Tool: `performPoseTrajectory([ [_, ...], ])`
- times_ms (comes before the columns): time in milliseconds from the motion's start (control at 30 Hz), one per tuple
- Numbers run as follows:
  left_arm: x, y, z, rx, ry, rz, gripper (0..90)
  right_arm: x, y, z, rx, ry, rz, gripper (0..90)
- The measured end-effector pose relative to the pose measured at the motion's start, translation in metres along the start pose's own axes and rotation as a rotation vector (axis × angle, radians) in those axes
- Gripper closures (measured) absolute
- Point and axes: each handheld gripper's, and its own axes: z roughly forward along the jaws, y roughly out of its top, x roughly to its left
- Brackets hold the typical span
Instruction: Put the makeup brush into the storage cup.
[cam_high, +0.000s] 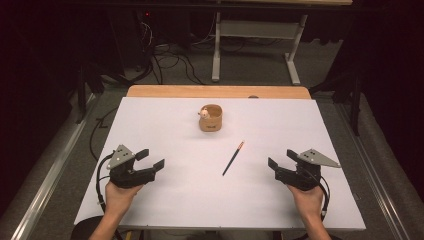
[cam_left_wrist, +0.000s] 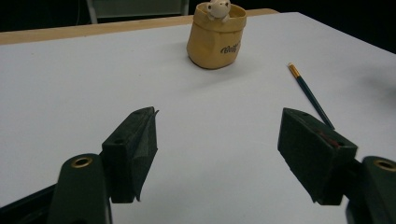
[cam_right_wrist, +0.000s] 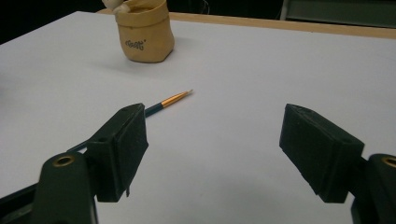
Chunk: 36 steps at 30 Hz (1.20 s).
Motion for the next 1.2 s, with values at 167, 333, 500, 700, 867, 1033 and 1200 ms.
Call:
performPoseTrajectory([
  [167, 0.000, 0.000, 0.001, 0.002, -0.003, 0.003, 28.9, 0.004, 0.003, 0.003, 0.005, 0.006, -0.008, 24.9],
  [333, -0.001, 0.000, 0.000, 0.001, -0.003, 0.001, 28.9, 0.007, 0.006, 0.004, 0.000, 0.020, -0.013, 24.5],
  [500, 0.000, 0.000, 0.000, -0.001, -0.003, -0.002, 28.9, 0.009, 0.009, 0.005, -0.002, 0.032, -0.013, 23.9],
  [700, 0.000, 0.000, 0.000, 0.000, -0.003, -0.001, 28.9, 0.012, 0.013, 0.008, -0.014, 0.039, -0.003, 22.8],
  [867, 0.000, 0.000, 0.000, -0.002, -0.003, -0.002, 28.8, 0.017, 0.017, 0.013, -0.013, 0.048, -0.017, 22.6],
  [1033, -0.001, 0.000, 0.001, -0.001, -0.005, 0.001, 28.7, 0.021, 0.020, 0.019, -0.009, 0.060, -0.032, 22.5],
  [1200, 0.001, -0.001, 0.000, -0.003, 0.001, -0.008, 28.6, 0.026, 0.025, 0.026, -0.008, 0.085, -0.013, 22.3],
])
